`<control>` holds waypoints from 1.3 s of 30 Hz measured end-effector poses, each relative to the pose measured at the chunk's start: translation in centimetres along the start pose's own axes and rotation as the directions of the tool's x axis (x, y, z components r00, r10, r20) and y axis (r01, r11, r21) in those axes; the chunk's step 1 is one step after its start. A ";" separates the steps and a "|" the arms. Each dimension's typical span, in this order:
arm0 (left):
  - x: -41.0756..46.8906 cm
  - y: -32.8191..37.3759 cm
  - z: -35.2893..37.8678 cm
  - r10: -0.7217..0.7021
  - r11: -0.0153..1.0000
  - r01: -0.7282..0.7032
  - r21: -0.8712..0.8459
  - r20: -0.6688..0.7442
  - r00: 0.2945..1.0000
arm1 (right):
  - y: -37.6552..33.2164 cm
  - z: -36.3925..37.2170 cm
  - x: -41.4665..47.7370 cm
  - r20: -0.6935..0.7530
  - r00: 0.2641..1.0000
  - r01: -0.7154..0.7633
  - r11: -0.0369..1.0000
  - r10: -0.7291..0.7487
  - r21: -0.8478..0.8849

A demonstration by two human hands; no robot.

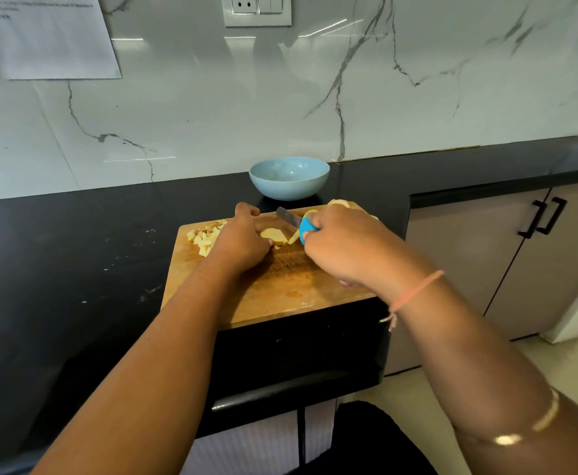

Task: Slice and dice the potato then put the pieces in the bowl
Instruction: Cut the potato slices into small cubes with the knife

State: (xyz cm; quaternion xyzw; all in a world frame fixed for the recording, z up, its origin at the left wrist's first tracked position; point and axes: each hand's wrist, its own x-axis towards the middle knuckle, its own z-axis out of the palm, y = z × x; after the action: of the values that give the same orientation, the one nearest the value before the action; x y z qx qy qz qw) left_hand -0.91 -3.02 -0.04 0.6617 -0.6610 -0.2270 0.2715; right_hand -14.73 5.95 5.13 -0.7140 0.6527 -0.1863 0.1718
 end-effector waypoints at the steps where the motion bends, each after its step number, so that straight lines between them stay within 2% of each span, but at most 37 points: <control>1: 0.0 0.0 0.0 0.000 1.000 0.000 0.002 -0.001 1.000 | -0.3 0.4 0.7 0.006 1.000 -0.007 1.000 0.007 0.012; 6: 0.0 -0.3 0.2 -0.009 1.000 0.009 -0.030 -0.010 1.000 | -1.0 2.3 2.4 0.055 0.996 -0.070 0.998 0.070 0.000; 16: 0.4 -0.4 0.5 0.012 0.998 -0.014 -0.058 -0.044 0.999 | 0.4 0.9 -0.9 0.170 0.983 -0.063 0.998 0.065 -0.013; 20: 0.5 -0.6 0.5 0.015 0.998 -0.017 -0.056 -0.035 0.999 | 1.1 -0.1 -2.5 0.164 0.985 -0.036 0.998 0.044 -0.052; 23: 0.6 -0.6 0.5 0.006 0.998 -0.008 -0.062 -0.032 0.999 | 0.8 -0.5 -1.9 0.087 0.996 -0.023 0.998 0.029 -0.064; 27: 0.5 -0.5 0.4 -0.009 0.996 0.007 -0.085 -0.028 1.000 | -0.1 0.4 0.2 0.010 1.000 0.001 1.000 -0.002 0.011; 39: -0.1 -0.1 0.3 0.002 0.998 -0.007 -0.058 -0.087 0.996 | -1.0 2.2 1.1 0.140 0.989 -0.037 0.999 0.041 -0.032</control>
State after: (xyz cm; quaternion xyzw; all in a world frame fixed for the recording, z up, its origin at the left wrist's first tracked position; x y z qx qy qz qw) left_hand -1.05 -2.99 -0.35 0.6613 -0.6431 -0.2168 0.3197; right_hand -12.72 4.99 3.78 -0.7147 0.6557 -0.1226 0.2103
